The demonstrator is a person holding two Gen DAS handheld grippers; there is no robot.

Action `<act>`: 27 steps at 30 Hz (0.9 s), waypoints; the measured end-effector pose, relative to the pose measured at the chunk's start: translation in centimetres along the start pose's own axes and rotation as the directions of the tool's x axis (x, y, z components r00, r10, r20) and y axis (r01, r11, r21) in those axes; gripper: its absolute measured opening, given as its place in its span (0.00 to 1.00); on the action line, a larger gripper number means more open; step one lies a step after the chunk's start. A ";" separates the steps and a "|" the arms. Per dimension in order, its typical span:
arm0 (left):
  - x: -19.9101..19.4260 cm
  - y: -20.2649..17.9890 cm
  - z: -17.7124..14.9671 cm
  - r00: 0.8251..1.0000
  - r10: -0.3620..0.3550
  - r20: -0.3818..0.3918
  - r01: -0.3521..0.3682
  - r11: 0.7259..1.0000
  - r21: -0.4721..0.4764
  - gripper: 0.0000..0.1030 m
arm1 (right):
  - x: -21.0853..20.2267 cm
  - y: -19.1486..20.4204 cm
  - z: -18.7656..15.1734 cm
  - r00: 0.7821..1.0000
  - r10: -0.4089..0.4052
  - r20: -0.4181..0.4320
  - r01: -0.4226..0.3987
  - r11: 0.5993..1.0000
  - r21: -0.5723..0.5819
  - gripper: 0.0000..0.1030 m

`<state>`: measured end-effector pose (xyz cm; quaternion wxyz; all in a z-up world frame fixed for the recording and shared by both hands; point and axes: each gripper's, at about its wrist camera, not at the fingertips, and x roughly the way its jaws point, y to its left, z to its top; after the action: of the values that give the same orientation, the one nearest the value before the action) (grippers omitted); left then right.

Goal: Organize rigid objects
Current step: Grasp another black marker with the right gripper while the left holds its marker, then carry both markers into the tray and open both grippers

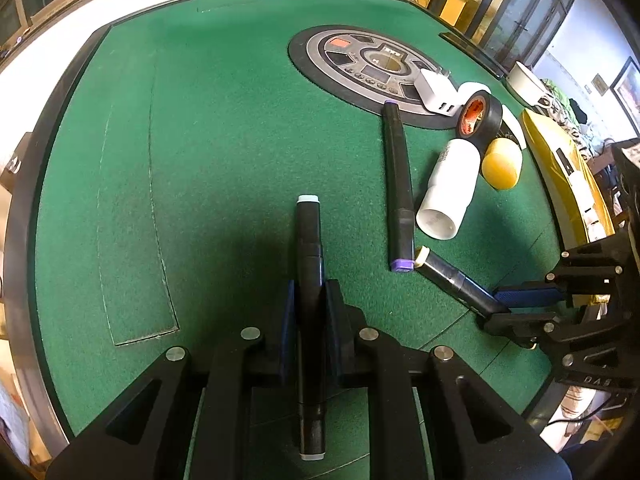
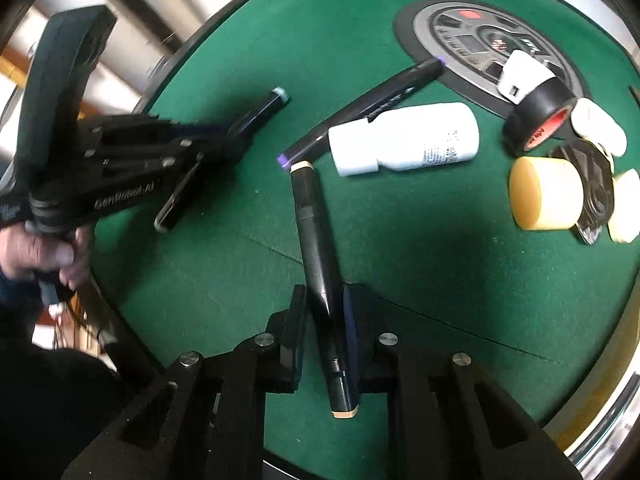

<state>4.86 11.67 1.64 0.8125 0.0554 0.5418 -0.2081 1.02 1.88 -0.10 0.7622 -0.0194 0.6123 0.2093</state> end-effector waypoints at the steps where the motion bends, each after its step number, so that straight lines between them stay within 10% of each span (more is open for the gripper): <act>1: 0.0 0.0 0.0 1.000 0.001 0.001 -0.001 1.000 0.004 0.12 | -0.3 0.0 -0.5 1.000 -0.021 0.010 0.021 1.000 0.005 0.16; 5: -0.3 0.6 -0.3 0.998 -0.066 0.007 0.066 0.997 -0.045 0.12 | -0.3 1.8 -0.7 0.991 -0.126 0.046 0.125 0.992 0.012 0.14; 16: -3.1 -0.6 -1.8 0.972 -0.236 0.024 0.237 0.968 -0.079 0.12 | -6.0 0.6 -4.5 0.957 0.070 0.282 -0.148 0.953 0.265 0.13; 27: -5.2 -9.5 2.1 0.941 -0.338 0.012 0.336 0.938 0.086 0.12 | -10.1 -4.2 -9.4 0.902 -0.007 0.431 -0.209 0.867 0.452 0.13</act>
<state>1.21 3.80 8.48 0.7689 -0.0075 0.5234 -0.3672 -7.90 -7.63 6.13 0.8431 0.2516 0.4671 0.0878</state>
